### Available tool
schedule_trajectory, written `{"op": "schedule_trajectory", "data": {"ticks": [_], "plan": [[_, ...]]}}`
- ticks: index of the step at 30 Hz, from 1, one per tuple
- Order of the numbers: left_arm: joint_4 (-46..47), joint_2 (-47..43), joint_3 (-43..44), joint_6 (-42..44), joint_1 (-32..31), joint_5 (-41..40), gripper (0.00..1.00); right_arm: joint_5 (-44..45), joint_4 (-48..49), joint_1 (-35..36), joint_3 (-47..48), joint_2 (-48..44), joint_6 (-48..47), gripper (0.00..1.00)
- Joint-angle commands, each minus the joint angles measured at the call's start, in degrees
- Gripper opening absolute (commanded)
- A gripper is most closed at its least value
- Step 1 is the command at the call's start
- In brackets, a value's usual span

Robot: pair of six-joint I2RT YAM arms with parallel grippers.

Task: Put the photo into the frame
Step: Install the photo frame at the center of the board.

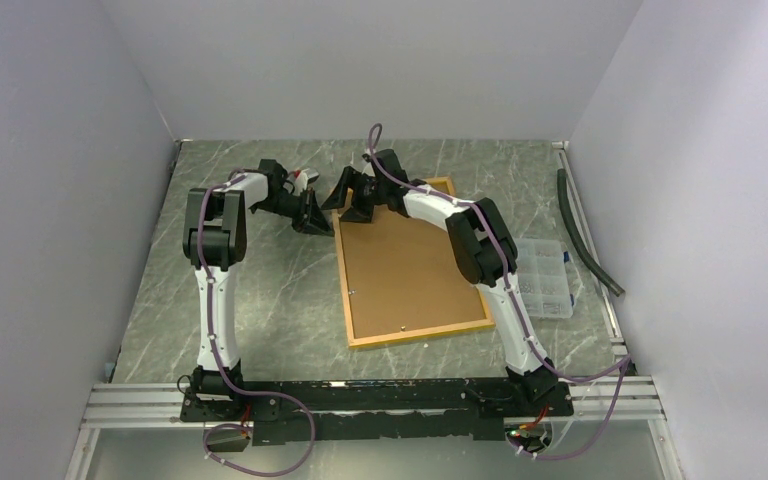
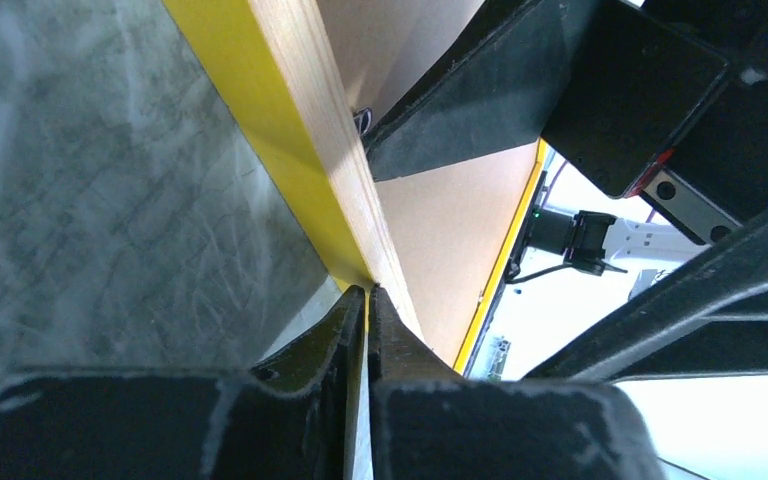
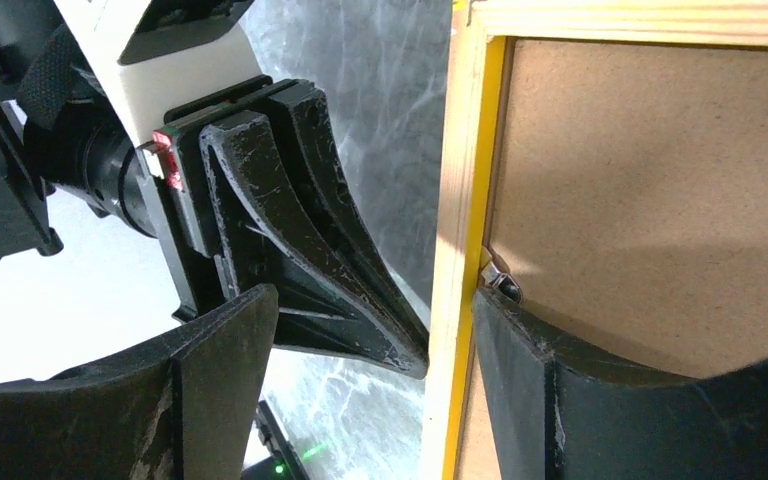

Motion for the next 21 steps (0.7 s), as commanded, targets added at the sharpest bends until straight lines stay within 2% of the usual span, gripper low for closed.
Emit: {"op": "schedule_trajectory", "data": {"ticks": [1, 7, 10, 13, 16, 21], "plan": [[-2.7, -2.0, -0.9, 6.0, 0.1, -6.4, 0.14, -1.8, 2.2, -0.1, -2.1, -3.5, -0.5, 0.77], [-7.1, -7.2, -4.0, 12.4, 0.9, -9.0, 0.34, -0.4, 2.5, -6.6, -12.2, -16.9, -2.5, 0.92], [-8.5, -10.3, -7.5, 14.9, 0.7, -9.9, 0.4, 3.1, -1.6, -12.2, -16.3, -22.2, -5.6, 0.99], [-8.1, -13.5, -12.0, 15.8, 0.1, -11.2, 0.41, 8.5, -6.7, -18.1, -19.9, -25.9, -9.1, 1.0], [-7.2, -15.5, -16.3, 15.8, -1.0, -12.0, 0.41, 18.0, -11.6, -22.6, -22.8, -28.5, -12.4, 1.0], [-3.6, -18.0, -21.9, 13.8, -3.0, -12.6, 0.4, 24.6, -12.7, -27.6, -26.8, -29.5, -14.6, 1.0]]}}
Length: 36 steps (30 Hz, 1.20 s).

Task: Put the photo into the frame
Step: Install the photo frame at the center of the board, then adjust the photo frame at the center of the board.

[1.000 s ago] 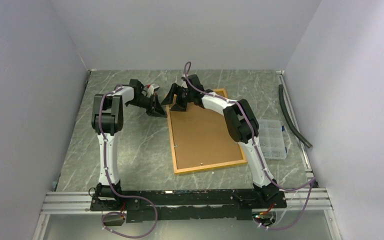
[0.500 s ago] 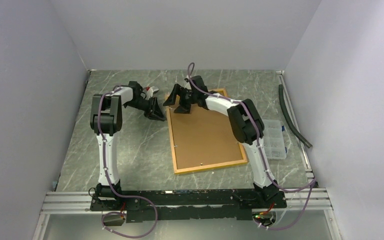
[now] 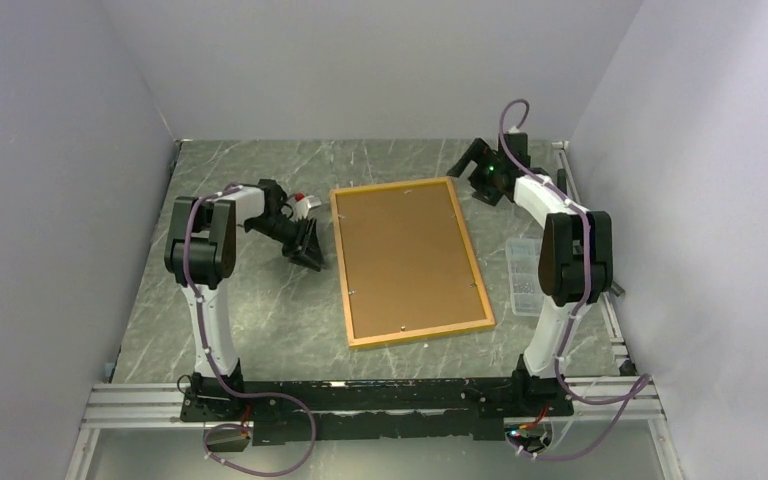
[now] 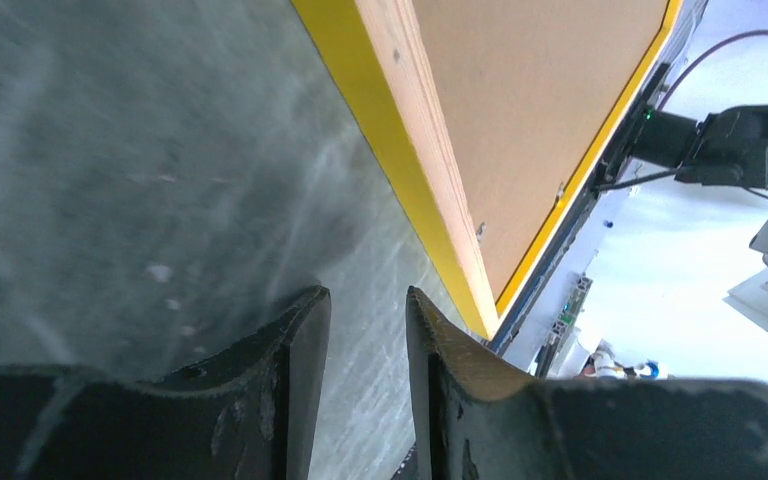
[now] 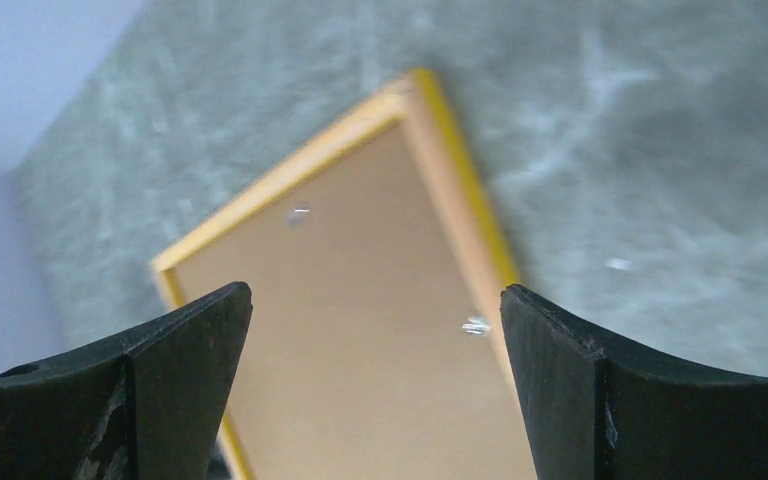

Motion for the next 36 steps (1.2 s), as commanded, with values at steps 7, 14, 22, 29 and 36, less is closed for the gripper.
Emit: {"op": "schedule_trajectory", "data": {"ticks": [7, 14, 22, 29, 36], "plan": [[8.8, -5.8, -9.2, -2.1, -5.1, -2.3, 0.38, 4.9, -1.6, -1.5, -4.7, 2.6, -3.7, 1.0], [9.8, -6.0, -10.6, -2.5, -6.6, -1.6, 0.38, -3.1, 0.5, 2.4, 0.0, 8.8, -0.9, 1.0], [4.8, -8.2, -11.7, 0.1, -7.4, -0.6, 0.41, -8.2, -0.8, 13.1, 13.6, 18.2, 1.7, 1.0], [-4.6, -11.6, -11.3, 5.5, -7.2, -1.6, 0.46, -3.6, -7.5, 16.7, 25.4, 21.7, -1.5, 1.0], [-19.9, -14.0, -4.1, 15.5, -2.5, -2.1, 0.49, 6.7, -13.7, 12.6, 19.4, 10.1, -4.9, 1.0]]}}
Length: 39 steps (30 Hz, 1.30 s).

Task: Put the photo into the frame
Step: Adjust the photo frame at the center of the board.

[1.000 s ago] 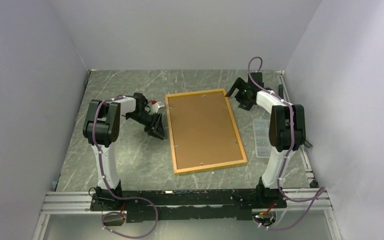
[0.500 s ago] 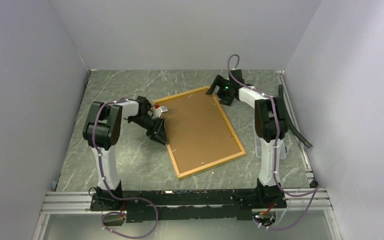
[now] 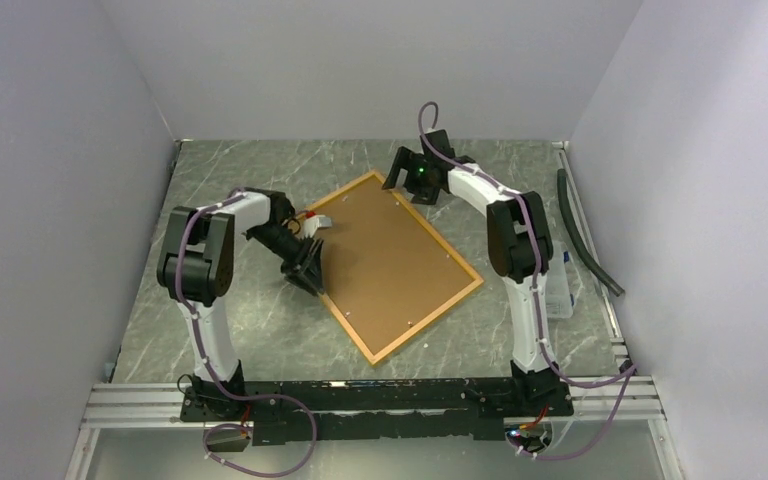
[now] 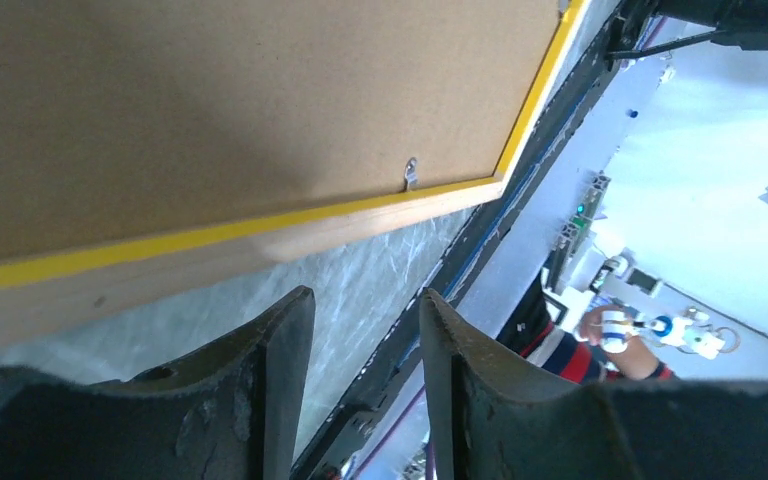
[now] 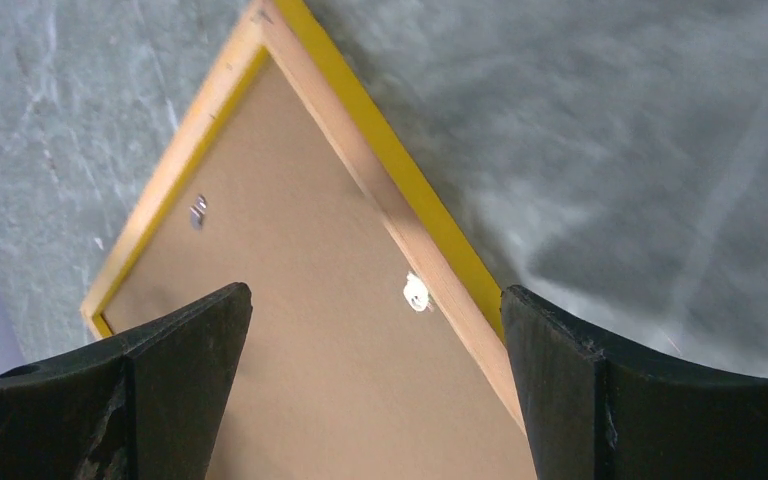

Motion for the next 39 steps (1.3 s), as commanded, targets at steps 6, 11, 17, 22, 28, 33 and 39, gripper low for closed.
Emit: {"op": "schedule_trajectory", "data": {"ticks": [6, 11, 17, 22, 28, 33, 39], "plan": [[-7.6, -2.0, 23.3, 8.6, 10.4, -2.7, 0.51, 6.7, -4.9, -1.7, -24.4, -30.3, 0.6, 1.0], [-2.7, 10.8, 42.1, 1.9, 14.7, -4.4, 0.54, 1.3, -3.0, 0.7, -45.6, -45.2, 5.7, 1.0], [1.4, 22.0, 51.8, -2.3, 15.1, -7.1, 0.56, -3.9, -1.8, 4.0, -63.2, -58.5, 12.0, 1.0], [6.1, 23.1, 47.4, -3.3, 15.1, -6.4, 0.55, -7.4, 3.0, 4.3, -72.0, -63.1, 16.3, 1.0], [7.0, 23.6, 42.8, -2.5, 15.1, -3.5, 0.49, -9.8, 8.6, 4.3, -74.2, -60.8, 18.1, 1.0], [6.1, 21.5, 36.3, 0.1, 15.1, -2.7, 0.43, -8.0, 7.6, 3.2, -70.3, -56.2, 14.5, 1.0], [4.4, 14.1, 24.3, 5.3, 15.1, -1.7, 0.41, -6.0, 4.1, -2.6, -63.7, -52.6, 9.0, 1.0]]}}
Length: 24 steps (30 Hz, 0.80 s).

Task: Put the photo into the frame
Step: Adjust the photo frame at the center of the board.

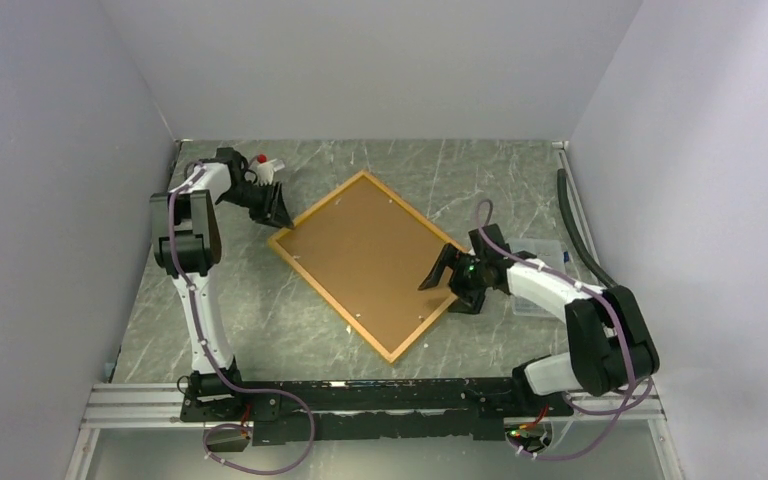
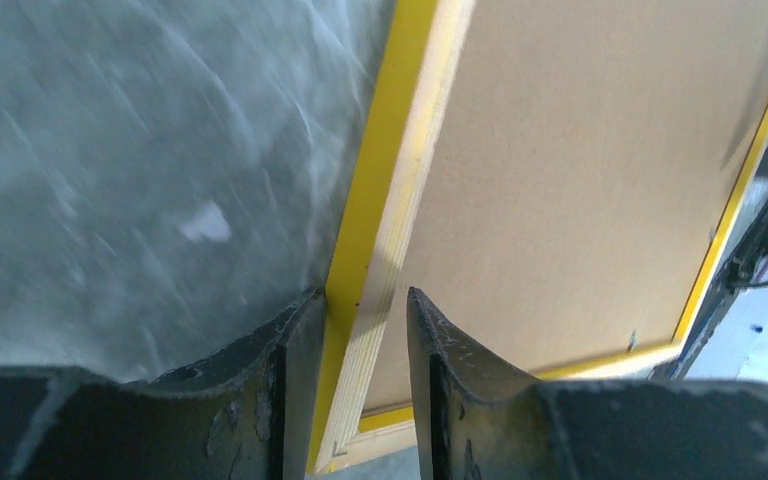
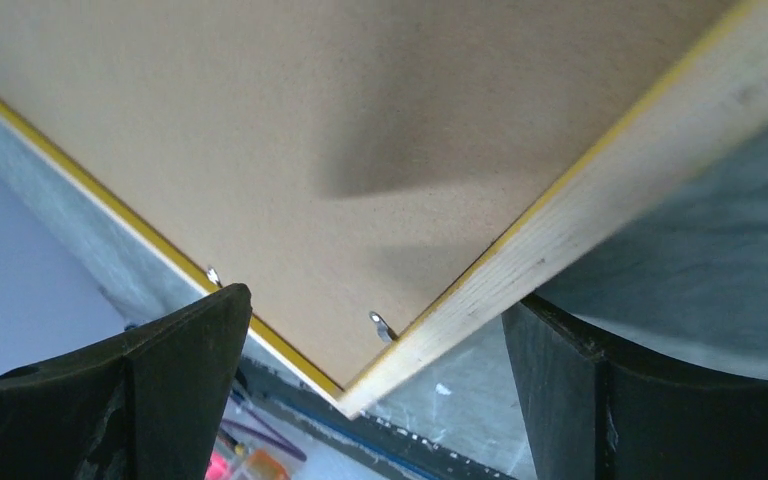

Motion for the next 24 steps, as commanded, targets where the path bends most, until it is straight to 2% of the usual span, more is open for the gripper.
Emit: {"op": "schedule_trajectory", "data": {"ticks": [1, 8, 13, 18, 24], "plan": [[-7.1, -5.8, -9.2, 6.0, -0.9, 1.5, 0.41, 2.2, 2.4, -4.4, 7.5, 1.8, -5.1, 1.0], [-15.3, -12.8, -22.6, 14.7, -1.3, 3.4, 0.43, 3.5, -0.2, -9.9, 13.7, 7.8, -10.0, 1.0], [-17.3, -16.6, -28.3, 16.2, -1.3, 4.4, 0.45, 4.0, -0.2, -11.1, 19.5, 13.8, -12.1, 1.0], [-18.8, -18.5, -27.8, 16.5, -1.6, 4.8, 0.48, 10.9, -5.4, -11.7, 28.1, 17.2, -13.5, 1.0], [-12.9, -18.5, -24.8, 10.9, 0.0, 0.8, 0.49, 17.9, -7.2, -8.8, 31.3, 13.2, -11.4, 1.0]]}}
